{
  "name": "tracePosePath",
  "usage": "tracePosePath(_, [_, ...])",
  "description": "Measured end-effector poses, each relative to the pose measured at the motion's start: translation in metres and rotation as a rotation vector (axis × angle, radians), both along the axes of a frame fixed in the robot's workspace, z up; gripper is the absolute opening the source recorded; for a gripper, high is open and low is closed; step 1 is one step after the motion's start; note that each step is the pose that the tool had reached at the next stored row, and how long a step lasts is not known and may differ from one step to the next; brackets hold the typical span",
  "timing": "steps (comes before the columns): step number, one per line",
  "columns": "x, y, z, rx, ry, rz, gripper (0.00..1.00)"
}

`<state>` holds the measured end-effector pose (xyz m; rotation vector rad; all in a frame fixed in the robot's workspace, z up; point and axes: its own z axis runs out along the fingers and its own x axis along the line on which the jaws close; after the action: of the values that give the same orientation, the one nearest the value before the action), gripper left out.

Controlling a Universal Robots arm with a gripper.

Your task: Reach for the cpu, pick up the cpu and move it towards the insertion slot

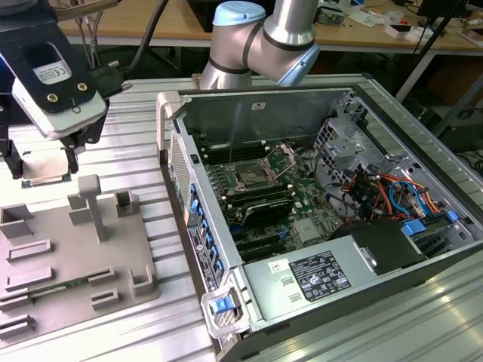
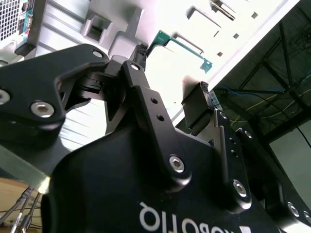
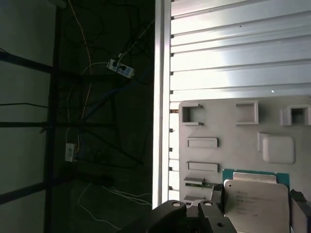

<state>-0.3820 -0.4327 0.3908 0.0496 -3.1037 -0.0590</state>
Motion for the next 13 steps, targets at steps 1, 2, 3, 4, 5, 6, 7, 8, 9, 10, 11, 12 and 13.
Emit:
tracePosePath(1, [0.0015,0.0,0.0,0.0001,0.0,0.0,0.55])
tracePosePath(2, [0.0031,0.0,0.0,0.0,0.0,0.0,0.55])
tracePosePath(3, [0.0046,0.0,0.0,0.0,0.0,0.0,0.55])
tracePosePath(4, [0.0063,0.0,0.0,0.0,0.0,0.0,0.55])
tracePosePath(5, [0.0079,0.0,0.0,0.0,-0.0001,0.0,0.55])
tracePosePath(6, [0.0103,0.0,0.0,0.0,0.0,0.0,0.55])
tracePosePath(7, [0.0121,0.0,0.0,0.0,0.0,0.0,0.55])
tracePosePath(8, [0.0141,0.0,0.0,0.0,0.0,0.0,0.55])
tracePosePath(9, [0.0155,0.0,0.0,0.0,0.0,0.0,0.55])
tracePosePath(10, [0.0176,0.0,0.0,0.0,0.0,0.0,0.55])
tracePosePath(11, [0.0191,0.0,0.0,0.0,-0.0001,0.0,0.55])
tracePosePath(12, [0.0213,0.0,0.0,0.0,0.0,0.0,0.55])
tracePosePath(13, [0.0239,0.0,0.0,0.0001,0.0,0.0,0.55])
